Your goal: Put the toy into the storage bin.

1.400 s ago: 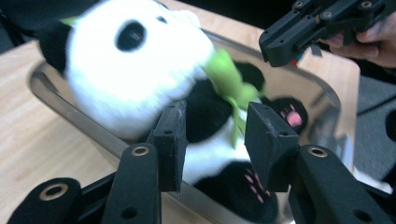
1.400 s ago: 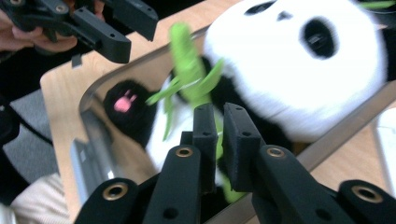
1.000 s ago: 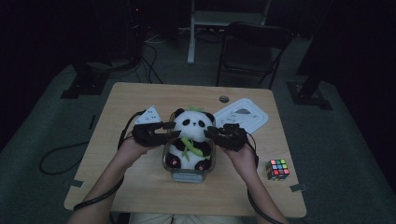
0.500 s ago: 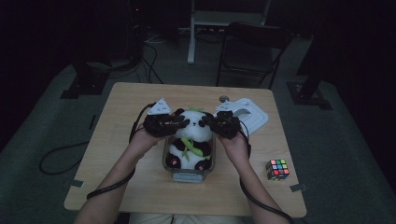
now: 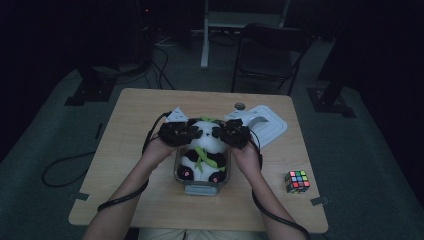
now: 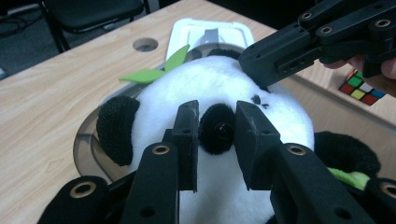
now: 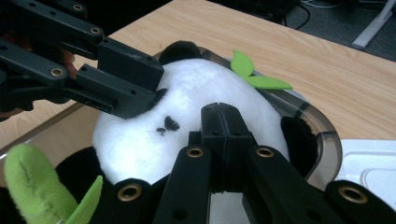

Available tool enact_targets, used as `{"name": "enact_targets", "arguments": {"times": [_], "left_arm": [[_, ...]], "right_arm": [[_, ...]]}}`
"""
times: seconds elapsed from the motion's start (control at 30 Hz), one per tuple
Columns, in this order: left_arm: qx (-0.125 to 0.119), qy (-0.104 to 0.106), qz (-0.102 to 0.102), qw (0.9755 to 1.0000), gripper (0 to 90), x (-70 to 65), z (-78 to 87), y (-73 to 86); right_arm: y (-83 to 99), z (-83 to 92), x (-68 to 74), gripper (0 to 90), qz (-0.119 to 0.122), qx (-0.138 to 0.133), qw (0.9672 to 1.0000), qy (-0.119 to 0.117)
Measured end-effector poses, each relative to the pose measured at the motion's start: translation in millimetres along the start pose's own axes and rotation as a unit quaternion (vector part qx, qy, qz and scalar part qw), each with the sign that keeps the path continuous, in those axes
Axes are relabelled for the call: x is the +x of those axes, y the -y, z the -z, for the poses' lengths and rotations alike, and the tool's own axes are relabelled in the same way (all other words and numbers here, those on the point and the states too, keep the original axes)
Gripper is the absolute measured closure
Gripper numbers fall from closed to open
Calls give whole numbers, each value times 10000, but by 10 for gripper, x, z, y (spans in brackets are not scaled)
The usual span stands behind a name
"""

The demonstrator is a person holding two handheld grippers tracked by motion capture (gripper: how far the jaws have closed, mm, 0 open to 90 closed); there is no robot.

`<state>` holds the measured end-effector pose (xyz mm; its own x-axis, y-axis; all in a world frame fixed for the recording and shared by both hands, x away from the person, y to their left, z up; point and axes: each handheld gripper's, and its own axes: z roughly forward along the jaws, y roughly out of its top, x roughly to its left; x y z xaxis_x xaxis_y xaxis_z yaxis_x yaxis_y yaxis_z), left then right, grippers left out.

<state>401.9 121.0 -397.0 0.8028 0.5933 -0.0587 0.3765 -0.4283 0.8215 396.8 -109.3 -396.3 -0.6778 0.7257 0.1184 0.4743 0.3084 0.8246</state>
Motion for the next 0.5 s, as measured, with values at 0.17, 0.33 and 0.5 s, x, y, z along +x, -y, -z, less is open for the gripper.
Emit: {"name": "enact_targets", "arguments": {"times": [0.17,0.33,0.5], "left_arm": [[186,-34,1,9998,717,19,-54,-2],[437,-188,-29,9989,720,15,-132,-10],[650,-349,-138,9972,722,-18,-174,-49]], "right_arm": [[16,-57,-22,900,-47,74,10000,6],[15,-170,-35,900,17,313,9995,100],[-32,-221,1,900,199,527,9981,265]]}}
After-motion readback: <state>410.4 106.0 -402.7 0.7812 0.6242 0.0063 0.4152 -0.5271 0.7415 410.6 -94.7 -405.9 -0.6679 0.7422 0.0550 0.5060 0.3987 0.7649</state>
